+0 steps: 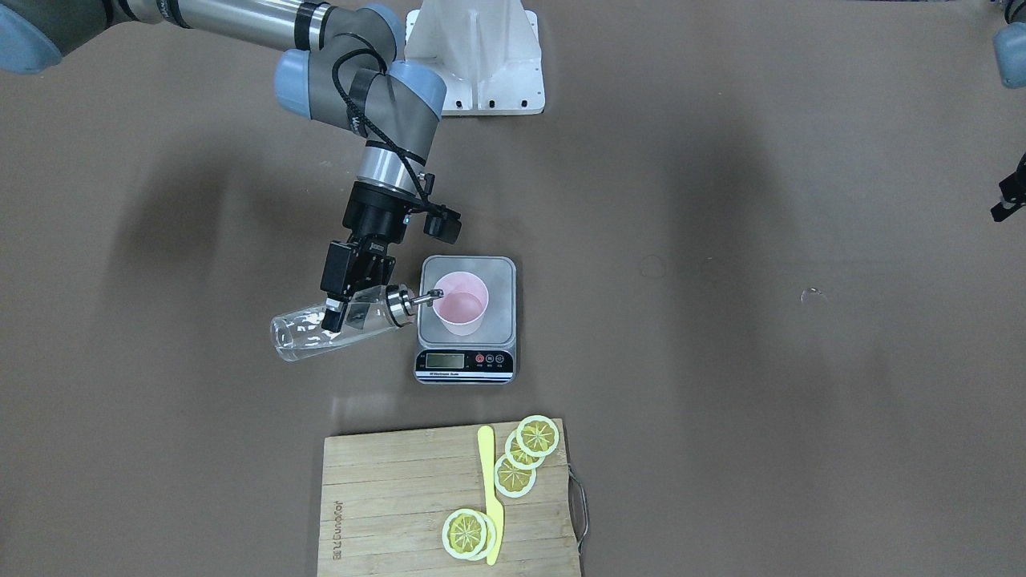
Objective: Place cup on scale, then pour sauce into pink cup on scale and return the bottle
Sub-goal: 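Tilt the sauce bottle over the pink cup with the right gripper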
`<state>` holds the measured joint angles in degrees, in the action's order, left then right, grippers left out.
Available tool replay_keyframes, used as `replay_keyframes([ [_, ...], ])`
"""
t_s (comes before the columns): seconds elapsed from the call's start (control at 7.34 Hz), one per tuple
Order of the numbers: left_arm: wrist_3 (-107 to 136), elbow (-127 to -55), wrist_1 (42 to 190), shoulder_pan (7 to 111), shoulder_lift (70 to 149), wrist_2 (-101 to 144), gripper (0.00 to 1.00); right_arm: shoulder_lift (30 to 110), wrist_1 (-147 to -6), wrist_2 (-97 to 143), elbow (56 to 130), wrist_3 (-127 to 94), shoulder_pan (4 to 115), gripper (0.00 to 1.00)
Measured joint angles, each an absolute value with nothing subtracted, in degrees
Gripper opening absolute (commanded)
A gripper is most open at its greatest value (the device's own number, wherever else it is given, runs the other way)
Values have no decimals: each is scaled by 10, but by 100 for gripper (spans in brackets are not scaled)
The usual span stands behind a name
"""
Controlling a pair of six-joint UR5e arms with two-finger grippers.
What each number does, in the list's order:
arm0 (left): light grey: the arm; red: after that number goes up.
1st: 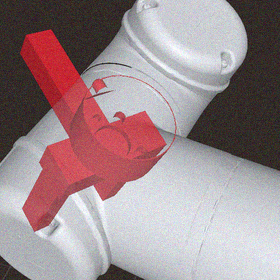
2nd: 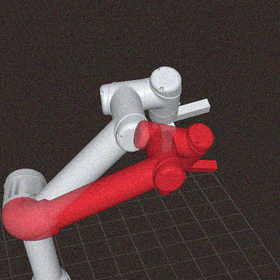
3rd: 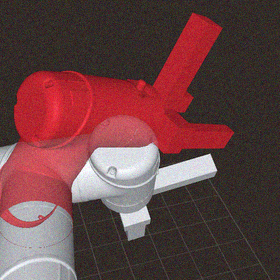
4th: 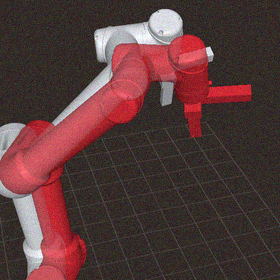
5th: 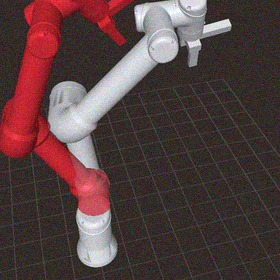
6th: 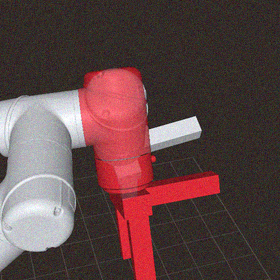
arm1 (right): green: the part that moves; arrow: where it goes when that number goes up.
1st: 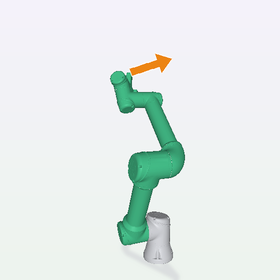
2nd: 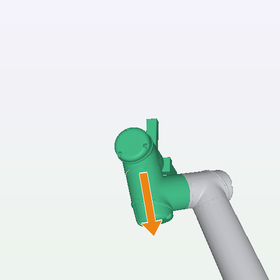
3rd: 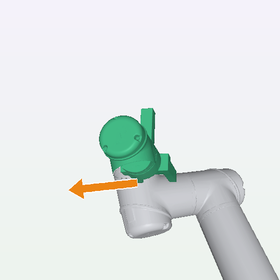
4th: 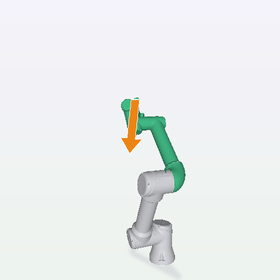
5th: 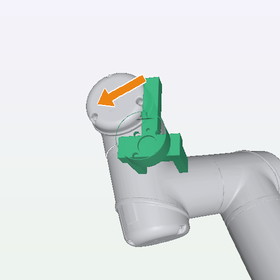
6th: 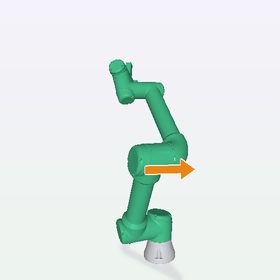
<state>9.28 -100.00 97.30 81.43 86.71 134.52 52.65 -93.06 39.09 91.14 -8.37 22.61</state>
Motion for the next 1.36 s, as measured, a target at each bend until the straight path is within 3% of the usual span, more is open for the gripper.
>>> replay_keyframes([
  [1.36,109,-1008,921,837,876,1358,98,540,-968,295,903,30,203,0],
])
